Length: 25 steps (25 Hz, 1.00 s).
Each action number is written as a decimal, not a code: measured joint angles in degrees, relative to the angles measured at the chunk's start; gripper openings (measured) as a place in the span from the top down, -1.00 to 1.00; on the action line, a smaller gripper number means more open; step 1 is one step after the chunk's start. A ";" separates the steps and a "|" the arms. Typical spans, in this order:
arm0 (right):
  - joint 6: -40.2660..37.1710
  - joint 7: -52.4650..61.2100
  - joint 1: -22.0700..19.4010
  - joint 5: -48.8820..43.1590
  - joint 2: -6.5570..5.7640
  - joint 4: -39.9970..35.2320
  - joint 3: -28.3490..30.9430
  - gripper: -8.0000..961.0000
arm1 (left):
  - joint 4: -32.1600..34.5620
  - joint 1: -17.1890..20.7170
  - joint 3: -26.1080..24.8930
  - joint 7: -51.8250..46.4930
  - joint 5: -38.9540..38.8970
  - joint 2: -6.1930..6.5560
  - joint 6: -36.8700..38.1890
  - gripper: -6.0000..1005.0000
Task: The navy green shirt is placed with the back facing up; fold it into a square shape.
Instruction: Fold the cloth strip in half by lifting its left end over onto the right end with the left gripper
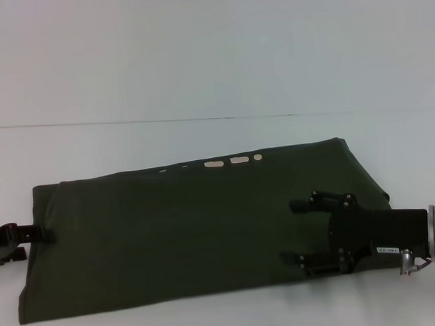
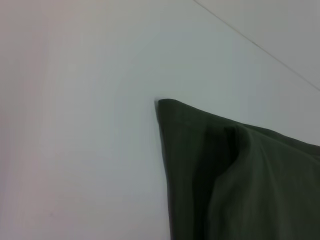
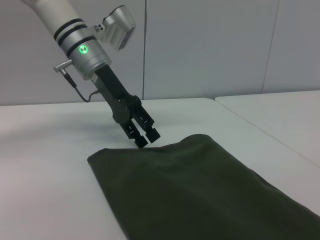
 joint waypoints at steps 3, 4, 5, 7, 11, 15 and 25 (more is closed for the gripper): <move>0.00 -0.01 0.00 0.00 0.00 0.25 0.00 -0.93 | -0.33 -0.11 0.07 0.01 0.00 -0.05 -0.27 -0.56; 0.00 -0.02 0.00 0.00 0.00 0.28 0.00 -0.93 | -0.38 -0.14 0.14 0.03 0.00 -0.07 -0.33 -0.56; 0.00 -0.03 0.00 0.00 0.00 0.28 0.00 -0.93 | -0.42 -0.16 0.21 0.04 -0.01 -0.09 -0.39 -0.56; 0.00 -0.03 0.00 0.00 0.00 0.28 0.00 -0.93 | -0.42 -0.17 0.52 0.08 -0.01 -0.21 -0.83 -0.56; 0.00 0.00 0.01 0.00 0.00 0.28 0.00 -0.93 | -0.42 -0.19 0.71 0.11 -0.03 -0.42 -1.47 -0.56; 0.00 0.04 0.06 0.00 0.00 0.36 0.00 -0.93 | -0.42 -0.22 0.71 0.38 -0.03 -0.43 -1.65 -0.56; 0.00 0.20 0.09 0.00 0.00 0.37 0.00 -0.93 | -0.40 -0.22 0.68 0.74 -0.03 -0.51 -1.95 -0.56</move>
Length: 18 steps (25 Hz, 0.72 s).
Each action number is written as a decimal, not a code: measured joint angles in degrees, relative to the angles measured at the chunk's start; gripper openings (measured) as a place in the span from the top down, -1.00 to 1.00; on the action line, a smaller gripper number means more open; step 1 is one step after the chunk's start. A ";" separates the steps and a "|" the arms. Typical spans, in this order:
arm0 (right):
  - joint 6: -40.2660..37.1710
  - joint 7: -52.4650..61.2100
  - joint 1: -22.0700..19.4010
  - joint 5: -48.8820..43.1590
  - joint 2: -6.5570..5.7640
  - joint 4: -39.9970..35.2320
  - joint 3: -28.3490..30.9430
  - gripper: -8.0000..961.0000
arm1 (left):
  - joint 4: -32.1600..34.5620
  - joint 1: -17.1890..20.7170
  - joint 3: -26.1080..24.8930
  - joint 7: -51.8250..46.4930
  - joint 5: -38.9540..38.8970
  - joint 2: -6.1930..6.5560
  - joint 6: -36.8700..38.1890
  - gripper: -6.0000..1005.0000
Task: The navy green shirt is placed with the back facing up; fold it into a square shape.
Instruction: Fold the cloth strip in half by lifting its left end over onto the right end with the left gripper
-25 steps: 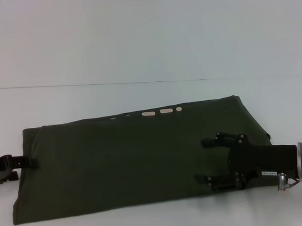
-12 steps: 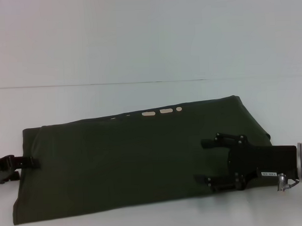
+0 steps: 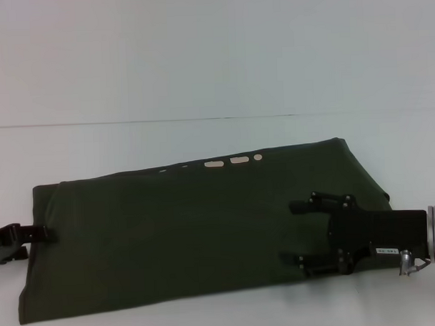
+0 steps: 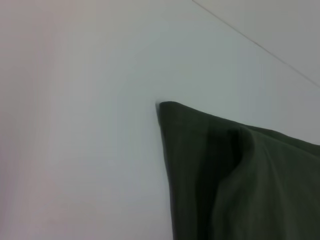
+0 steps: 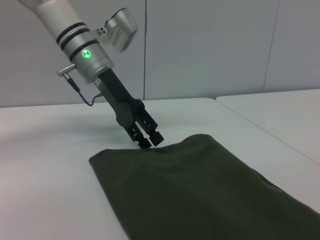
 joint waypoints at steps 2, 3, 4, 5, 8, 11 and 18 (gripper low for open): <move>0.00 0.01 0.02 0.00 0.00 0.00 0.00 -0.93 | 0.00 0.00 0.00 0.03 0.00 -0.13 -0.01 -0.56; 0.00 0.03 0.03 0.00 0.00 0.00 0.00 -0.93 | 0.00 0.00 0.00 0.04 0.00 -0.17 0.00 -0.56; 0.00 0.05 0.06 0.00 0.00 0.00 0.00 -0.93 | 0.00 -0.01 0.00 0.06 0.00 -0.22 0.00 -0.56; 0.00 0.07 0.06 0.00 0.00 0.00 0.00 -0.93 | 0.00 -0.04 0.00 0.07 0.00 -0.27 -0.01 -0.56; 0.00 0.09 0.13 0.00 0.00 0.00 0.00 -0.93 | -0.05 -0.11 0.00 0.07 0.00 -0.35 0.06 -0.56; 0.00 0.10 0.17 -0.04 0.00 0.00 0.00 -0.93 | -0.08 -0.29 0.00 0.07 0.00 -0.55 0.39 -0.56; 0.00 0.18 0.25 -0.09 0.00 0.00 0.01 -0.93 | -0.89 -1.31 0.00 0.06 -0.18 -0.95 0.72 -0.56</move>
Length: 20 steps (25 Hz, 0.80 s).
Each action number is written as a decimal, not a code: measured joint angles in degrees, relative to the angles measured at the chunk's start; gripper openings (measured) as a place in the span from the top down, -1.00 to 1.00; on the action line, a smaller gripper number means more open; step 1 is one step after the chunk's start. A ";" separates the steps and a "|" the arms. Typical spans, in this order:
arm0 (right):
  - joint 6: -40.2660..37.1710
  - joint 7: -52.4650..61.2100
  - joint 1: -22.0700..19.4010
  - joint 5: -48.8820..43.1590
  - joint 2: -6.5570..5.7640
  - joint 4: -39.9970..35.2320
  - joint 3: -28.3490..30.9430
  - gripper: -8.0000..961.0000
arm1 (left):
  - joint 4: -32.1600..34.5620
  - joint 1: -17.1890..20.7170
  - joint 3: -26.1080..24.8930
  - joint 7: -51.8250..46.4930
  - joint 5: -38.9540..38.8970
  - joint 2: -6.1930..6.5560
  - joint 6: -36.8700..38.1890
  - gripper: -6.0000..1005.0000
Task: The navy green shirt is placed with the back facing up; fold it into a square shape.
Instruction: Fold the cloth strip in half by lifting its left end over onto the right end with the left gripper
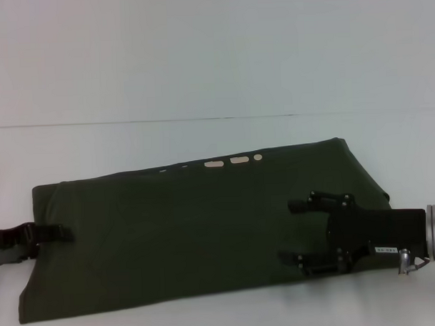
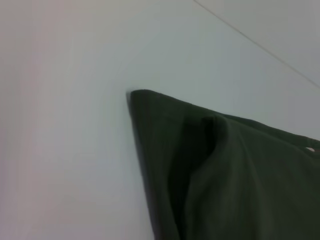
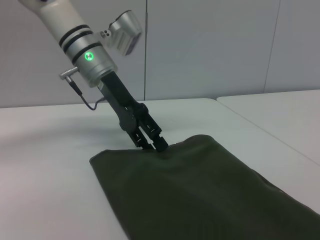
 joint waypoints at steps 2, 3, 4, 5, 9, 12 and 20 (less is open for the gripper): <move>0.00 0.01 0.01 0.00 0.00 0.00 0.00 -0.93 | -0.07 -0.13 0.00 -0.02 -0.08 -0.03 0.08 -0.56; 0.00 0.01 0.01 0.00 0.00 0.00 0.00 -0.93 | -0.08 -0.21 0.00 -0.05 -0.10 -0.05 0.22 -0.56; 0.00 0.01 0.01 0.00 0.00 0.00 0.00 -0.93 | -0.08 -0.29 0.00 -0.10 -0.16 -0.09 0.36 -0.56; 0.00 0.01 0.02 0.00 0.00 0.00 0.00 -0.93 | -0.08 -0.38 0.00 -0.14 -0.21 -0.11 0.48 -0.56; 0.17 0.01 0.02 0.00 0.00 0.00 -0.01 -0.93 | -0.08 -0.86 0.00 -0.26 -0.38 -0.48 0.75 -0.56; 0.48 0.01 0.05 0.00 0.00 0.03 -0.01 -0.93 | -0.08 -1.19 0.00 -0.25 -0.40 -0.79 0.81 -0.56; 0.92 0.10 0.10 0.00 0.00 0.08 -0.61 -0.93 | -0.08 -2.00 -0.01 -0.37 -0.40 -1.38 1.07 -0.54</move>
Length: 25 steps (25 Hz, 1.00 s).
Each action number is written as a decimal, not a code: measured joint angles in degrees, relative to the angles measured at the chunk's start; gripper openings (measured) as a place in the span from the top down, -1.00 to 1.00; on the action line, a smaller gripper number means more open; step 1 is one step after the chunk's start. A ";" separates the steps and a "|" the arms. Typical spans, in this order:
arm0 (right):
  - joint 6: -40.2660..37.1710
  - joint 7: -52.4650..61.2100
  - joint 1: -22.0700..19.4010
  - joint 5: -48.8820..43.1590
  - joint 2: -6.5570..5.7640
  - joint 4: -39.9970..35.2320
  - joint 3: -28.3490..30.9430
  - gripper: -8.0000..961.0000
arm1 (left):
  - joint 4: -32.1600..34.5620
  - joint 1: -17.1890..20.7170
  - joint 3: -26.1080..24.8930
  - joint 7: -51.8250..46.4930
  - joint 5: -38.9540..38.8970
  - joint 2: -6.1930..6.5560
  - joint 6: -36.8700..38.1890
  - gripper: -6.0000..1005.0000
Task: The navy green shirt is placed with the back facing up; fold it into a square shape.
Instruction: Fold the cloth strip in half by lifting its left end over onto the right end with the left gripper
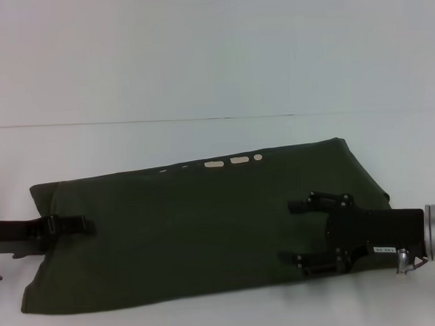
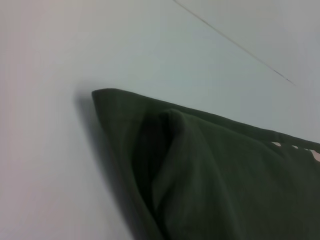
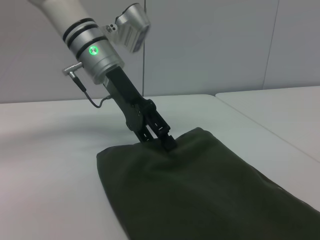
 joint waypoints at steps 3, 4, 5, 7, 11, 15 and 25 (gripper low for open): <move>0.02 0.03 -0.02 0.01 0.00 0.00 -0.01 -0.93 | 0.00 -0.03 -0.29 -0.18 -0.04 0.02 0.29 -0.48; 0.02 0.03 -0.03 0.01 0.00 0.00 -0.01 -0.93 | -0.01 -0.06 -0.31 -0.31 -0.05 0.04 0.42 -0.46; 0.03 0.04 -0.03 0.03 0.00 0.00 -0.01 -0.93 | -0.02 -0.09 -0.27 -0.40 -0.04 0.06 0.49 -0.44; 0.05 0.04 0.00 0.08 0.00 0.00 -0.01 -0.93 | 0.10 -0.23 0.20 -0.73 0.15 0.12 0.65 -0.41; 0.02 0.06 0.04 0.13 0.00 0.00 -0.01 -0.93 | 0.54 -0.34 0.97 -0.73 0.29 0.08 0.37 -0.33; -0.07 0.08 0.02 0.21 0.00 0.00 -0.01 -0.93 | 0.55 -0.51 1.47 -0.57 0.41 0.10 0.22 -0.25; -0.05 0.09 0.03 0.34 0.00 0.00 -0.01 -0.93 | 0.63 -0.65 1.51 -0.37 0.48 0.17 -0.01 0.66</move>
